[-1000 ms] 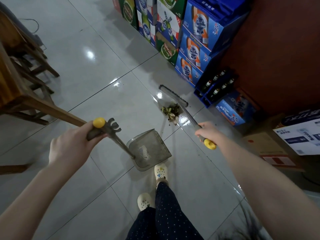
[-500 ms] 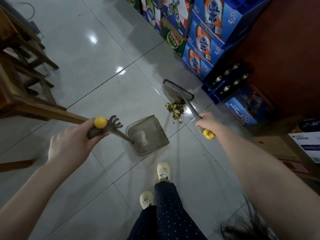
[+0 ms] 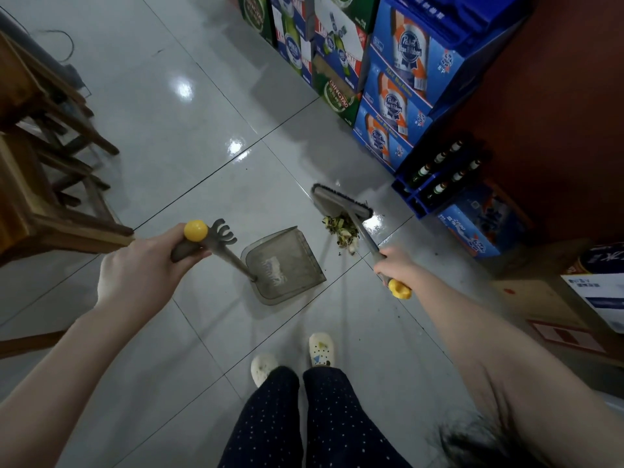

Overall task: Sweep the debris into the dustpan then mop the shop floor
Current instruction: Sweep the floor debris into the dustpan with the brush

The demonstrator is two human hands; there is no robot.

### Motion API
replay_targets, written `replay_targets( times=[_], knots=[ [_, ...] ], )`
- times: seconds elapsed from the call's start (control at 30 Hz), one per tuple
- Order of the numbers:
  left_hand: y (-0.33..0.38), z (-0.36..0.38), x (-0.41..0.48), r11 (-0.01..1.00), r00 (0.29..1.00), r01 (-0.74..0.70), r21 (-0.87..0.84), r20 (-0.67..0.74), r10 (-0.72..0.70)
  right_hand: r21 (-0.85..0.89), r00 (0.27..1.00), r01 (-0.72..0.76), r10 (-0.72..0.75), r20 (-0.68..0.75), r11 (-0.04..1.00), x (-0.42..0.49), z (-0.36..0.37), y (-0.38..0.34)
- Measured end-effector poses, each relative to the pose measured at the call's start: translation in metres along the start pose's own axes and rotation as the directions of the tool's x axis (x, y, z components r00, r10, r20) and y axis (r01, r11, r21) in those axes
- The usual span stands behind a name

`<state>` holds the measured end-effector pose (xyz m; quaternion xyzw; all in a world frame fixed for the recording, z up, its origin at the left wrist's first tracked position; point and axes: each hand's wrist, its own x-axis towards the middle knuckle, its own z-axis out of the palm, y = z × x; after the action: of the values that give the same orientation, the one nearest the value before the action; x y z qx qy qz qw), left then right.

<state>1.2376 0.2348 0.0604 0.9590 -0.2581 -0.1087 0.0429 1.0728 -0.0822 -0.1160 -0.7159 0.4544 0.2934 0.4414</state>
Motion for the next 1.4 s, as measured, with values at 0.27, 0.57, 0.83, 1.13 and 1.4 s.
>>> replay_targets(
  times=[0.27, 0.57, 0.83, 1.13, 1.4],
  knots=[
    [-0.016, -0.010, 0.050, 0.998, 0.999, -0.045, 0.034, 0.002, 0.045, 0.050, 0.998, -0.022, 0.025, -0.058, 0.998, -0.019, 0.002, -0.003],
    [-0.058, -0.026, 0.151, 0.966, 0.964, -0.253, -0.048, 0.069, 0.256, 0.283, 0.970, -0.140, 0.189, -0.154, 0.949, -0.015, 0.049, -0.043],
    [-0.086, -0.029, 0.230, 0.909, 0.898, -0.404, -0.101, 0.147, 0.416, 0.574, 0.925, -0.196, 0.344, -0.161, 0.795, -0.031, 0.096, -0.081],
    [-0.087, -0.019, 0.278, 0.874, 0.858, -0.475, -0.105, 0.165, 0.486, 0.702, 0.875, -0.211, 0.452, -0.175, 0.680, -0.030, 0.118, -0.096],
    [-0.074, -0.007, 0.306, 0.855, 0.837, -0.516, -0.043, 0.188, 0.515, 0.837, 0.861, -0.183, 0.495, -0.117, 0.516, -0.014, 0.112, -0.100]
  ],
)
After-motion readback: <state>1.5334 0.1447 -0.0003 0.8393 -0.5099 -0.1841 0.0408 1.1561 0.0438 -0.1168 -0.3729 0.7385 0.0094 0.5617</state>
